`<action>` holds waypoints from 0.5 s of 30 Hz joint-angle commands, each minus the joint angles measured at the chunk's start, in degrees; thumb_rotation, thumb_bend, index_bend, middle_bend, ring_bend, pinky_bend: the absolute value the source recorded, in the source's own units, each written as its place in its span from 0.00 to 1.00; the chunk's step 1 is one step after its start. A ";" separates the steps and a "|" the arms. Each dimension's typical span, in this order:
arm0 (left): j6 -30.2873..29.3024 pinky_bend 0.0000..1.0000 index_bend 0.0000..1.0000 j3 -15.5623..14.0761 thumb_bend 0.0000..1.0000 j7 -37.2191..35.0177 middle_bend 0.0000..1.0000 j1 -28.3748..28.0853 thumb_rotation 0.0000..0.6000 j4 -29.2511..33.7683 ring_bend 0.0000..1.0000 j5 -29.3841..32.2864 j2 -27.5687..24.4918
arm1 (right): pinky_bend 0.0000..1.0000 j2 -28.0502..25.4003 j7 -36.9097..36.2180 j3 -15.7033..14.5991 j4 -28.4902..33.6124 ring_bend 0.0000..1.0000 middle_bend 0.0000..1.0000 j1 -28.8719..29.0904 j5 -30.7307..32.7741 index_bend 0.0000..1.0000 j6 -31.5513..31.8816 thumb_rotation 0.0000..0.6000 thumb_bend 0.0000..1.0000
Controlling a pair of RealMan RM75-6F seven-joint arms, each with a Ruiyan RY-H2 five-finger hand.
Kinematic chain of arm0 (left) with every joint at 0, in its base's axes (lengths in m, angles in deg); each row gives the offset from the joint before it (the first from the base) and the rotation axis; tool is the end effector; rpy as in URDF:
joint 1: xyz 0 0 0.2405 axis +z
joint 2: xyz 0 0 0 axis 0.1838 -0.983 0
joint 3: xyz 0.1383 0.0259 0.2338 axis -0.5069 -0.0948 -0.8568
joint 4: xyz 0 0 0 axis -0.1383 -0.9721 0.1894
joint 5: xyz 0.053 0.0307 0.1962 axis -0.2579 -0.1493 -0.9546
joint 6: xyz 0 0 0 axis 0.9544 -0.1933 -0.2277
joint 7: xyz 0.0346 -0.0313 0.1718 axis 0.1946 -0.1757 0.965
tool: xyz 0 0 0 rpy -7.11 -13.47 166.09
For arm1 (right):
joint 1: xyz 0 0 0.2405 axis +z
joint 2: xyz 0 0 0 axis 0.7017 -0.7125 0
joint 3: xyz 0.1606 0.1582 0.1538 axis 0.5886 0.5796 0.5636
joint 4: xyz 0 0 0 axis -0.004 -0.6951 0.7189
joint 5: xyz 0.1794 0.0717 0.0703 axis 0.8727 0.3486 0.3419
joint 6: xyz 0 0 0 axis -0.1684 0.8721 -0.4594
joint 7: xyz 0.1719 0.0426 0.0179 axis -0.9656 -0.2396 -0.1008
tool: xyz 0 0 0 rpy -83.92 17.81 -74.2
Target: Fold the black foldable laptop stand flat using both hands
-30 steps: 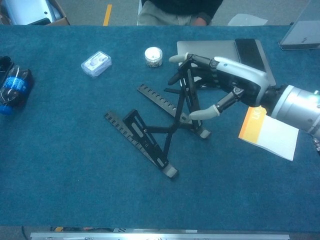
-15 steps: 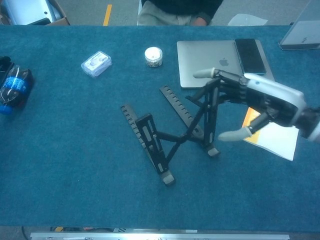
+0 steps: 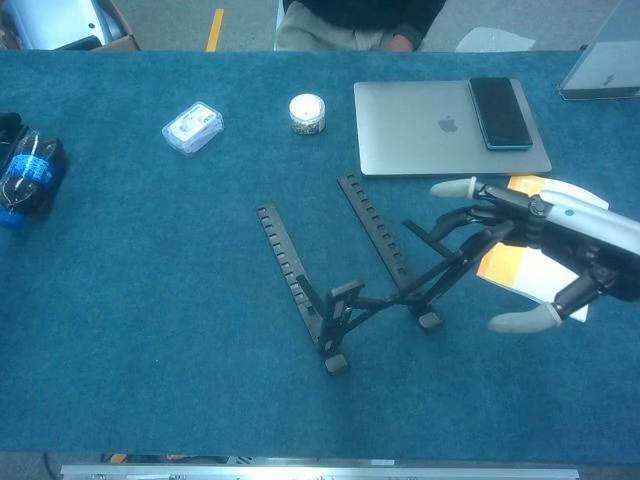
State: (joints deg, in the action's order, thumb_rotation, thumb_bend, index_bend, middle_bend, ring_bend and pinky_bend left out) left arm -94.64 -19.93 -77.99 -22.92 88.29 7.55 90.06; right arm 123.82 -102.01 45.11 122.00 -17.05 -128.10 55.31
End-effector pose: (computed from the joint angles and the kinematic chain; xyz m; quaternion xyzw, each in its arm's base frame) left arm -0.2827 0.2436 0.1534 -0.6553 -0.3972 -0.3433 0.5432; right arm -0.2102 -0.2085 0.0445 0.5745 -0.6831 0.4495 0.0373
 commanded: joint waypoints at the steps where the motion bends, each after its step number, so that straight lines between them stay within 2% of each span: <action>1: 0.00 0.00 0.00 0.02 0.25 0.12 0.00 -0.03 1.00 0.10 0.00 -0.02 -0.03 | 0.28 0.16 -0.10 -0.33 -0.40 0.12 0.29 -0.38 0.06 0.11 0.49 1.00 0.04; 15: 0.36 0.00 0.00 0.05 0.25 -0.09 0.00 -0.28 1.00 0.11 0.00 -0.23 -0.56 | 0.28 2.39 -1.07 -0.51 -2.71 0.12 0.29 -0.23 1.00 0.11 0.23 1.00 0.04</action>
State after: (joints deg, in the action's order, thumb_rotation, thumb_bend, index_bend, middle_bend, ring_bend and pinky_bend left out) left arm -94.35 -19.91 -78.04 -23.13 88.45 7.36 89.54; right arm 126.13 -102.97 44.55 119.31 -17.35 -127.10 55.51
